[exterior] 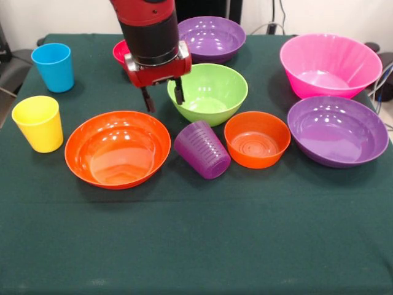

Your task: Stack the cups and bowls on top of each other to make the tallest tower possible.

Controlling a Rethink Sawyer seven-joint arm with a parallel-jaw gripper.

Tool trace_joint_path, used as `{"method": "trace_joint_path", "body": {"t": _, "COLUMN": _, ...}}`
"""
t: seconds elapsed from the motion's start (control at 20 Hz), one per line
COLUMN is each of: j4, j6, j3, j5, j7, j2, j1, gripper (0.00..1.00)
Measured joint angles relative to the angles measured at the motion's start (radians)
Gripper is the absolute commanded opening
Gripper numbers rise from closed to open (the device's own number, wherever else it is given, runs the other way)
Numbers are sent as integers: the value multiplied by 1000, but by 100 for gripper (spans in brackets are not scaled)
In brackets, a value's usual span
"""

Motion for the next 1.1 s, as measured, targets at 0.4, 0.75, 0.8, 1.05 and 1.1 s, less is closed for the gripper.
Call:
{"method": "trace_joint_path", "body": {"t": 0.4, "j4": 0, "j6": -13, "j3": 0, "j5": 0, "j7": 0, "j2": 29, "j1": 8, "gripper": 100}}
{"method": "trace_joint_path", "body": {"t": 0.75, "j4": -7, "j6": -13, "j3": 0, "j5": 1, "j7": 0, "j2": 51, "j1": 11, "gripper": 100}}
{"method": "trace_joint_path", "body": {"t": 0.8, "j4": -8, "j6": -13, "j3": 0, "j5": 1, "j7": 0, "j2": 56, "j1": 12, "gripper": 100}}
{"method": "trace_joint_path", "body": {"t": 1.05, "j4": -8, "j6": -13, "j3": 0, "j5": 7, "j7": 6, "j2": 87, "j1": 27, "gripper": 100}}
{"method": "trace_joint_path", "body": {"t": 1.1, "j4": -7, "j6": -13, "j3": 0, "j5": 8, "j7": 10, "j2": 90, "j1": 32, "gripper": 100}}
